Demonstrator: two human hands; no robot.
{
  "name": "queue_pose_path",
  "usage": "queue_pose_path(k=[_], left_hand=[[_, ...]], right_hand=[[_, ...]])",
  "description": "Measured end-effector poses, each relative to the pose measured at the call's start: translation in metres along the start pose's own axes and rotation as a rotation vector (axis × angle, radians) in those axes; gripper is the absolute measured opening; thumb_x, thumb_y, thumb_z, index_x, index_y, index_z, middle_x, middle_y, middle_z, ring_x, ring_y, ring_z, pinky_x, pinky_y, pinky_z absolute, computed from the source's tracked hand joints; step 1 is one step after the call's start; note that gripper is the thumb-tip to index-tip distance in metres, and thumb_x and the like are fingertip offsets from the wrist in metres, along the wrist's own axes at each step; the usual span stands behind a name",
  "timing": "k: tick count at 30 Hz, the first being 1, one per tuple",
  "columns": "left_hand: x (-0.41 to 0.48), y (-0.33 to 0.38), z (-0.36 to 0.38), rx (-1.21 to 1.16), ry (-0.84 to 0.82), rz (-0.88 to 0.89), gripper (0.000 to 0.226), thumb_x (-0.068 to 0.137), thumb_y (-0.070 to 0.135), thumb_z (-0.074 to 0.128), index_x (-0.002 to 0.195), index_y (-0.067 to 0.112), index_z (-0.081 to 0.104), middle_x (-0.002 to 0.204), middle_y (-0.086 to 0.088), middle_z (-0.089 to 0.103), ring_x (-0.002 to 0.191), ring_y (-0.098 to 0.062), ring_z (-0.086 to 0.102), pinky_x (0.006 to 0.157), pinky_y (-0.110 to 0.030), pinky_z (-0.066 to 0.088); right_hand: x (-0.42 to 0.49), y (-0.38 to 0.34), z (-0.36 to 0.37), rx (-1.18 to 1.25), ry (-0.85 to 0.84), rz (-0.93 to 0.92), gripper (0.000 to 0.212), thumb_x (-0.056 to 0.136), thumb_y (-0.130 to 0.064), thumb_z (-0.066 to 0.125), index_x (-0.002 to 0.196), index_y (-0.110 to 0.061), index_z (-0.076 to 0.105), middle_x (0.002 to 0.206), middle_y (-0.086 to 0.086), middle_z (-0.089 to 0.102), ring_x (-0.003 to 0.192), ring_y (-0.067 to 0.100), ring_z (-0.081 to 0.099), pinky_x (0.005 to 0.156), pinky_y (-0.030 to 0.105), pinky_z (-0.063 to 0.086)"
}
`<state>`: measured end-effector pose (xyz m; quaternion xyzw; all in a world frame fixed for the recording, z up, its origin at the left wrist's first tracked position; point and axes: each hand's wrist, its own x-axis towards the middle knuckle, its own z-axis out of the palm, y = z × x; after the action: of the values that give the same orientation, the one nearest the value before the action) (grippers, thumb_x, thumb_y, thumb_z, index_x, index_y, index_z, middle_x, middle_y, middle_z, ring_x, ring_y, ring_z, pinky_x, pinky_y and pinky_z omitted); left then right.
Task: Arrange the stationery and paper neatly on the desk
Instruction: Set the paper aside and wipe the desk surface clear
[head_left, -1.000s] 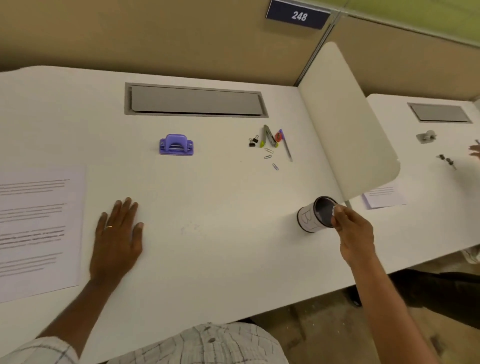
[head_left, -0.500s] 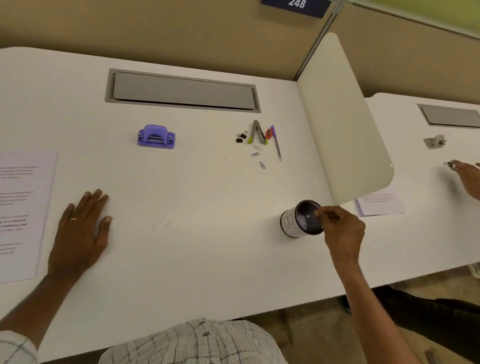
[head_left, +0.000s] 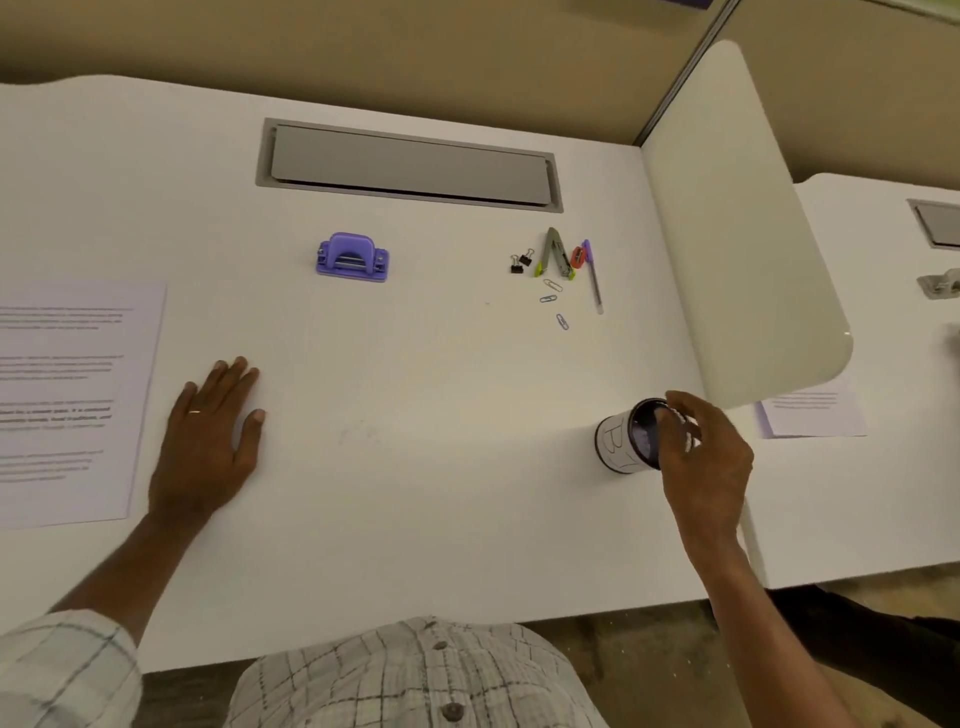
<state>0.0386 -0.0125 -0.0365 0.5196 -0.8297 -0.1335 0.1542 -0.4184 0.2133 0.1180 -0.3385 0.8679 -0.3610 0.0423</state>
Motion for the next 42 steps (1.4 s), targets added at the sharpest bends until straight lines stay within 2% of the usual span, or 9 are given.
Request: queue_pose_path(k=[3, 8, 13, 16, 26, 30, 34, 37, 42], left_hand=[[-0.001, -0.001, 0.001, 0.002, 0.02, 0.012, 0.056, 0.103, 0.036, 0.037, 0.155, 0.015, 0.041, 0.164, -0.002, 0.036, 0.155, -0.019, 0.028, 0.126, -0.049, 0.022], [-0.002, -0.003, 0.0, 0.008, 0.037, 0.024, 0.054, 0.104, 0.031, 0.042, 0.155, 0.016, 0.039, 0.164, -0.002, 0.036, 0.155, -0.017, 0.027, 0.126, -0.048, 0.023], [-0.002, -0.004, 0.0, -0.008, 0.049, 0.036, 0.054, 0.104, 0.028, 0.046, 0.156, 0.015, 0.038, 0.165, -0.001, 0.035, 0.156, -0.017, 0.026, 0.126, -0.049, 0.023], [-0.001, -0.004, -0.001, -0.013, 0.052, 0.033, 0.054, 0.105, 0.028, 0.048, 0.156, 0.015, 0.039, 0.165, -0.002, 0.035, 0.155, -0.017, 0.027, 0.125, -0.049, 0.024], [0.0, -0.004, -0.002, -0.022, 0.002, 0.007, 0.055, 0.105, 0.03, 0.044, 0.157, 0.016, 0.035, 0.166, -0.002, 0.032, 0.157, -0.016, 0.022, 0.126, -0.049, 0.022], [0.0, -0.004, -0.004, -0.029, 0.015, 0.004, 0.054, 0.105, 0.029, 0.045, 0.157, 0.015, 0.037, 0.166, -0.002, 0.033, 0.157, -0.018, 0.023, 0.127, -0.049, 0.022], [0.0, -0.004, -0.003, -0.019, -0.006, -0.003, 0.054, 0.106, 0.031, 0.042, 0.157, 0.015, 0.036, 0.167, -0.001, 0.031, 0.157, -0.017, 0.021, 0.127, -0.047, 0.021], [0.001, -0.003, -0.004, -0.008, -0.015, -0.009, 0.054, 0.106, 0.032, 0.04, 0.157, 0.016, 0.036, 0.167, -0.001, 0.03, 0.157, -0.017, 0.021, 0.128, -0.046, 0.019], [0.0, -0.003, -0.005, -0.006, -0.021, -0.015, 0.054, 0.106, 0.031, 0.041, 0.158, 0.016, 0.035, 0.167, -0.001, 0.03, 0.157, -0.017, 0.021, 0.128, -0.045, 0.018]], right_hand=[[-0.02, -0.018, 0.021, -0.038, -0.1, -0.165, 0.023, 0.097, -0.019, 0.062, 0.12, -0.018, 0.066, 0.117, -0.003, 0.068, 0.113, 0.014, 0.061, 0.099, 0.034, 0.052], [-0.079, -0.022, 0.09, -0.173, -0.499, -0.499, 0.034, 0.1, -0.025, 0.059, 0.132, -0.018, 0.063, 0.143, -0.001, 0.057, 0.137, 0.014, 0.048, 0.109, 0.031, 0.043], [-0.129, -0.026, 0.153, -0.339, -0.842, -0.746, 0.069, 0.105, -0.05, 0.039, 0.158, -0.012, 0.016, 0.167, 0.004, 0.007, 0.155, 0.018, 0.002, 0.125, 0.043, 0.014], [-0.139, -0.046, 0.177, -0.447, -0.841, -0.764, 0.079, 0.103, -0.059, 0.028, 0.159, -0.011, -0.001, 0.168, 0.005, -0.007, 0.154, 0.019, -0.01, 0.126, 0.044, 0.003], [-0.118, -0.116, 0.248, -0.412, -0.845, -0.803, 0.08, 0.103, -0.059, 0.028, 0.159, -0.009, 0.001, 0.168, 0.008, -0.005, 0.154, 0.019, -0.009, 0.126, 0.043, 0.006], [-0.102, -0.091, 0.218, -0.322, -0.656, -0.506, 0.075, 0.105, -0.05, 0.036, 0.159, -0.009, 0.004, 0.168, 0.006, -0.001, 0.154, 0.018, -0.007, 0.126, 0.039, 0.002], [-0.087, -0.021, 0.162, -0.368, -0.458, -0.204, 0.077, 0.103, -0.054, 0.029, 0.158, -0.005, 0.007, 0.168, 0.009, 0.003, 0.155, 0.021, -0.001, 0.124, 0.049, 0.012], [-0.089, 0.007, 0.14, -0.417, -0.459, -0.086, 0.081, 0.101, -0.061, 0.023, 0.158, -0.006, 0.004, 0.167, 0.011, 0.001, 0.155, 0.024, -0.002, 0.122, 0.055, 0.015], [-0.108, -0.041, 0.192, -0.478, -0.565, -0.321, 0.077, 0.104, -0.055, 0.022, 0.158, -0.003, 0.002, 0.167, 0.014, -0.001, 0.155, 0.025, -0.004, 0.125, 0.048, 0.01]])
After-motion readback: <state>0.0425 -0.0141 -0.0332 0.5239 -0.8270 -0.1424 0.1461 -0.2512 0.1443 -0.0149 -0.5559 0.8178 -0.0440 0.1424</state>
